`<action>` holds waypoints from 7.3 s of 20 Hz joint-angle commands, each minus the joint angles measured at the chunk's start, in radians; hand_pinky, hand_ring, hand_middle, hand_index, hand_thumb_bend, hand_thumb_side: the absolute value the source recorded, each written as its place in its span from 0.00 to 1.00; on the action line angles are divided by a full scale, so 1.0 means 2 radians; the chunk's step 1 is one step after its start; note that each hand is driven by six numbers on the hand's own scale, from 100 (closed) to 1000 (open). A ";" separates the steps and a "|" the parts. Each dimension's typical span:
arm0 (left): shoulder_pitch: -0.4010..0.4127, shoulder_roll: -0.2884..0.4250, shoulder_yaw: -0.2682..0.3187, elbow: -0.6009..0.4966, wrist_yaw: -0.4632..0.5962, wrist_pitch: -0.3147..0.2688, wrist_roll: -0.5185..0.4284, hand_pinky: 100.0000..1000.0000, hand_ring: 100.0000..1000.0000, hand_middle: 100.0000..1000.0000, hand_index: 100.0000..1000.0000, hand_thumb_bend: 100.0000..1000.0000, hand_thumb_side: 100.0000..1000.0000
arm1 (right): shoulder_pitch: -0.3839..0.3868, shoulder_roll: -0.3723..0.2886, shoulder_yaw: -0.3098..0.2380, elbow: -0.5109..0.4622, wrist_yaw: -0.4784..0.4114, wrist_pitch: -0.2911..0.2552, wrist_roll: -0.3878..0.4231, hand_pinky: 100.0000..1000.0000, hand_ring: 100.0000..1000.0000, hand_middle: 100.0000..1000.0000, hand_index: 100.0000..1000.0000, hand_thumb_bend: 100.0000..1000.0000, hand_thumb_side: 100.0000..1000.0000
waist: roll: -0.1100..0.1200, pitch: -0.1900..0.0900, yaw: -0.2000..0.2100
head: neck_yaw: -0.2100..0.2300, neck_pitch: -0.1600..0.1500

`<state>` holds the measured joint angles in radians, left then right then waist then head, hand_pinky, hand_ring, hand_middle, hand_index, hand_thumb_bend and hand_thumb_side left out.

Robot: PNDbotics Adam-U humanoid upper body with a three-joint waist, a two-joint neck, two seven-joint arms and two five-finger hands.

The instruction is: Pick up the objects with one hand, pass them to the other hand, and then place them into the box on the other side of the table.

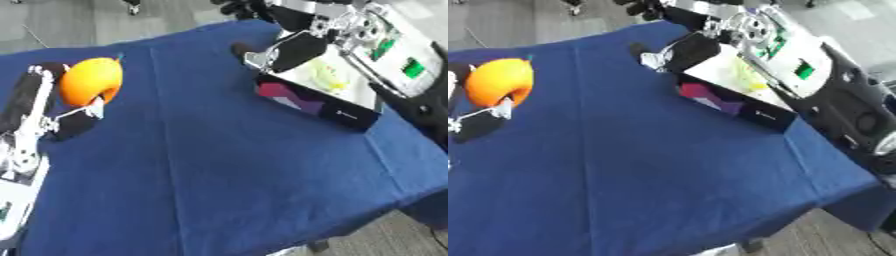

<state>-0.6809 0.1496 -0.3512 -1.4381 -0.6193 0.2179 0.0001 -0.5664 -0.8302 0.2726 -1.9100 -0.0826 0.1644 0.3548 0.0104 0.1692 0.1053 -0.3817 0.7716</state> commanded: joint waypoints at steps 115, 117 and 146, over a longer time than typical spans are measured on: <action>0.002 -0.038 -0.006 0.014 0.048 -0.077 0.084 0.76 0.82 0.61 0.83 0.80 0.44 | 0.096 -0.122 -0.142 0.113 -0.109 -0.011 -0.159 0.94 0.78 0.59 0.65 0.00 0.00 | 0.006 0.001 0.015 | -0.092 -0.001; 0.001 -0.036 -0.006 0.009 0.050 -0.077 0.084 0.76 0.82 0.61 0.83 0.80 0.44 | 0.107 -0.130 -0.151 0.133 -0.116 -0.021 -0.166 0.95 0.78 0.59 0.65 0.00 0.00 | 0.007 0.003 0.016 | -0.096 -0.001; -0.005 -0.032 0.000 -0.020 0.058 -0.070 0.089 0.76 0.82 0.60 0.83 0.82 0.45 | 0.179 -0.145 -0.193 0.273 -0.028 -0.111 -0.192 1.00 1.00 1.00 1.00 0.00 0.14 | 0.017 0.029 0.022 | -0.132 -0.045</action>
<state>-0.6772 0.0707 -0.3602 -1.4575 -0.5025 0.0777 0.1751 -0.2015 -1.0628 -0.0909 -1.3570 -0.1581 -0.0415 -0.0300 0.0362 0.2253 0.1504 -0.6453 0.6835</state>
